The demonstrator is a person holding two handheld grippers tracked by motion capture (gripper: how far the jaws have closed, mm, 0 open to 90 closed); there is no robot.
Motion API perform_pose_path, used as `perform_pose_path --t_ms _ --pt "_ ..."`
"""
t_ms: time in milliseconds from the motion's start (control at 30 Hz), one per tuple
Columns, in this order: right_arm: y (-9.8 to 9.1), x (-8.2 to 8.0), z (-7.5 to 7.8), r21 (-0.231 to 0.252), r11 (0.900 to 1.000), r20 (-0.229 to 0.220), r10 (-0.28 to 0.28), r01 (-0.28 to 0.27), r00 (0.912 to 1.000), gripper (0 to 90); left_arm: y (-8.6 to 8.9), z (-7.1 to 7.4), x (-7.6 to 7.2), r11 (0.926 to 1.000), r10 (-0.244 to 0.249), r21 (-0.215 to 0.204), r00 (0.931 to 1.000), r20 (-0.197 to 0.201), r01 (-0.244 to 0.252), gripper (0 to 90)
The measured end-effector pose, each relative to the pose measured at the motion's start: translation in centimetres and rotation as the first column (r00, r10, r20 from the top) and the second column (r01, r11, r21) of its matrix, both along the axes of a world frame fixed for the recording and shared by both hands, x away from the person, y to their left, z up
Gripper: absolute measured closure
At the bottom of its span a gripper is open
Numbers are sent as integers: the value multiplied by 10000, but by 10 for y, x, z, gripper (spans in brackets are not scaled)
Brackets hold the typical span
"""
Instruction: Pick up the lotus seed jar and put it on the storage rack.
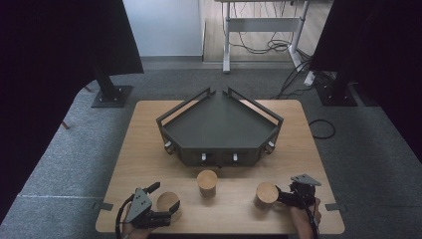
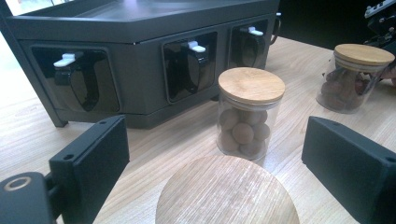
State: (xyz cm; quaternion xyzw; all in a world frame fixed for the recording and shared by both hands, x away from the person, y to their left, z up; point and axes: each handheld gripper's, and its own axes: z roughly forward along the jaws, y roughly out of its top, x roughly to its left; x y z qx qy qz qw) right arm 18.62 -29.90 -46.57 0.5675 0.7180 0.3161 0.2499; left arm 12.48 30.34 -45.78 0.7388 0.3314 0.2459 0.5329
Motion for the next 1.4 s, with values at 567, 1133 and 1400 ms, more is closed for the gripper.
perform_pose_path --t_ms 567,1133,1400 --pt "0 0 0 1 10000 -3 10 -10 10000 115 0 -11 -1 9995 -84 288 9995 -320 93 74" --pt "0 0 0 1 10000 -6 16 -16 10000 115 4 -18 -2 9988 -199 439 9982 -561 224 81" --pt "0 0 0 0 10000 -5 19 -19 10000 115 4 -19 -1 9982 -178 563 9976 -662 216 110"
